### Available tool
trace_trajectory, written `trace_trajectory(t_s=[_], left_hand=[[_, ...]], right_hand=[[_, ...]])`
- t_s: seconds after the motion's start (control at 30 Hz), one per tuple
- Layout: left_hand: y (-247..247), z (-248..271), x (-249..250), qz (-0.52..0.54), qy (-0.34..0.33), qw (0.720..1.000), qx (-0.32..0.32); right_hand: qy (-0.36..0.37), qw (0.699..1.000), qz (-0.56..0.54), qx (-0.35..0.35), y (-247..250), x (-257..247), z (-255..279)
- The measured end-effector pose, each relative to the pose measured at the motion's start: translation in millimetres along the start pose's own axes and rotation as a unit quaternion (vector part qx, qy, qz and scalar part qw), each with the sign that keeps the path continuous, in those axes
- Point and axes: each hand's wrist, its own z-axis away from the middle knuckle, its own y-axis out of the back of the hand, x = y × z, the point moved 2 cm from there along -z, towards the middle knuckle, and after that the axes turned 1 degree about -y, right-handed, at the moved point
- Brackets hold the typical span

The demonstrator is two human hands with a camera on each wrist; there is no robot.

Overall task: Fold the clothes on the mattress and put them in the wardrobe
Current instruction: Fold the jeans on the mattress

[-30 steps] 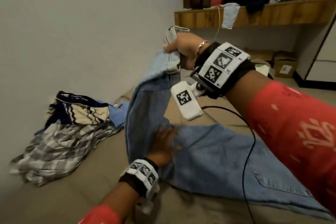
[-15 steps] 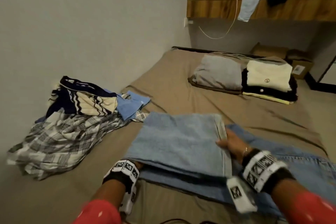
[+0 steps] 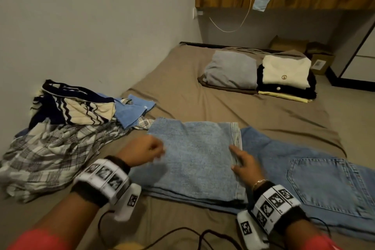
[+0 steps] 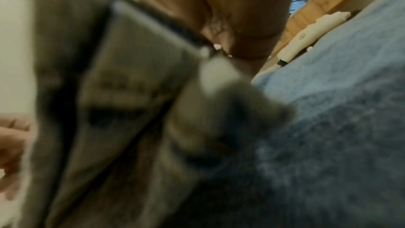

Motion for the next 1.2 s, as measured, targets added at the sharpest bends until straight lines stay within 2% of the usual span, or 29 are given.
trace_trajectory(t_s=[0.03, 0.07, 0.13, 0.2, 0.23, 0.33, 0.4, 0.43, 0.53, 0.6, 0.67, 0.83, 0.93, 1.07, 1.2], left_hand=[[0.5, -9.1, 3.0, -0.092, -0.027, 0.994, 0.044], [-5.0, -19.8, 2.8, -0.170, -0.037, 0.984, 0.043], [-25.6, -39.6, -10.9, -0.251, 0.010, 0.967, -0.042], [-39.7, -54.1, -22.3, -0.257, 0.050, 0.961, -0.093], [-42.8, -59.4, -23.4, -0.267, 0.051, 0.957, -0.099], [-48.5, -76.5, -17.3, -0.274, 0.037, 0.954, -0.115], [-54.2, -85.5, -19.3, -0.268, 0.052, 0.952, -0.138], [-58.1, -88.4, -25.9, -0.257, 0.071, 0.952, -0.151], [-64.5, -87.0, -52.5, -0.215, 0.118, 0.954, -0.172], [-63.5, -84.9, -58.0, -0.214, 0.124, 0.953, -0.177], [-60.0, -83.1, -53.0, -0.209, 0.116, 0.955, -0.176], [-62.0, -51.1, -50.9, -0.186, 0.040, 0.945, -0.265], [-67.8, -29.2, -67.9, -0.188, 0.037, 0.947, -0.257], [-67.3, -26.3, -66.4, -0.207, 0.051, 0.949, -0.233], [-61.2, -26.4, -52.1, -0.239, 0.081, 0.943, -0.219]], right_hand=[[-0.017, 0.997, 0.074, -0.021, -2.7, 1.4, 2.1], [-0.037, 0.986, 0.156, -0.046, -4.8, 2.4, 3.6], [-0.054, 0.949, 0.308, -0.035, -1.7, -9.5, 6.8], [0.032, 0.914, 0.404, 0.035, 2.4, -34.4, 2.4], [0.078, 0.900, 0.427, 0.039, -0.4, -44.9, -4.7], [0.123, 0.858, 0.492, -0.082, -34.9, -62.2, -31.4], [0.100, 0.818, 0.541, -0.164, -56.1, -54.2, -45.9], [0.072, 0.810, 0.554, -0.181, -57.1, -44.8, -53.0], [-0.035, 0.826, 0.533, -0.178, -31.9, -17.0, -65.4], [-0.063, 0.826, 0.527, -0.187, -17.4, -9.2, -65.0], [-0.058, 0.819, 0.539, -0.187, -12.6, -12.2, -61.8], [0.023, 0.807, 0.552, -0.207, -18.4, -4.2, -16.2], [0.061, 0.810, 0.535, -0.232, -27.6, 14.5, 17.9], [0.039, 0.819, 0.526, -0.227, -28.5, 21.4, 15.5], [-0.003, 0.831, 0.518, -0.205, -10.5, 25.0, 40.2]])
